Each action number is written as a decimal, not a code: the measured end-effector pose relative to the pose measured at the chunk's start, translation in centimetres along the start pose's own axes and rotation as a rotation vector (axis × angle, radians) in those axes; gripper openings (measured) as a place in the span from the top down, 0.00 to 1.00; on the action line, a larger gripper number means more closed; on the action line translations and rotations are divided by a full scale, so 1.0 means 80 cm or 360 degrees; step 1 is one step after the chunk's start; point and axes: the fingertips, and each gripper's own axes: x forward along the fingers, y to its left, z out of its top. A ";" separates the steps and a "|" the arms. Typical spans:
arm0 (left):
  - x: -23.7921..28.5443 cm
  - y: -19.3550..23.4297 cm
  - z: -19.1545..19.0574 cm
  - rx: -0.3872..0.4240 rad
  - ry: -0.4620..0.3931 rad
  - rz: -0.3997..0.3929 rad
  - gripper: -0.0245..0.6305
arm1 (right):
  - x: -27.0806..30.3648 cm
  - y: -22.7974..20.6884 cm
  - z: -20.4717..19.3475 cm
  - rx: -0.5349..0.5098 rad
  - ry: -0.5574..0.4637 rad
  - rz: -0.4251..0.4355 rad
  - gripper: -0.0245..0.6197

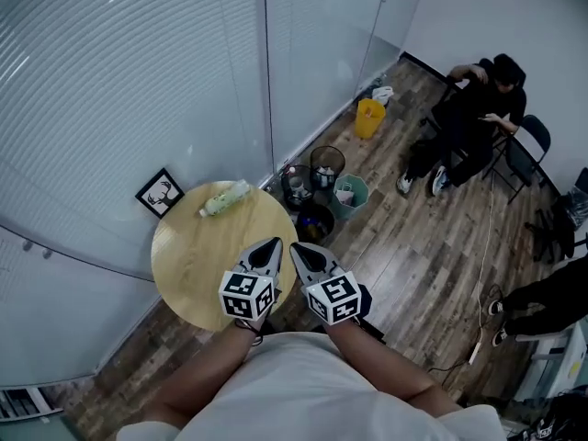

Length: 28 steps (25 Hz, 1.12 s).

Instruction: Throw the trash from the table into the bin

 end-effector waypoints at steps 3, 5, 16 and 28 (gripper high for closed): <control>-0.040 0.049 0.016 -0.0004 -0.0055 0.0092 0.95 | 0.040 0.046 0.012 -0.0034 0.0000 0.0089 0.95; -0.067 0.081 0.023 -0.0005 -0.0095 0.0165 0.95 | 0.065 0.076 0.016 -0.0057 0.0004 0.0162 0.95; -0.173 0.200 0.020 -0.0119 -0.0233 0.0564 0.95 | 0.146 0.189 0.013 -0.0155 0.0102 0.0474 0.95; -0.150 0.248 0.012 -0.0223 -0.0218 0.0712 0.95 | 0.200 0.187 0.003 -0.0229 0.0233 0.0681 0.95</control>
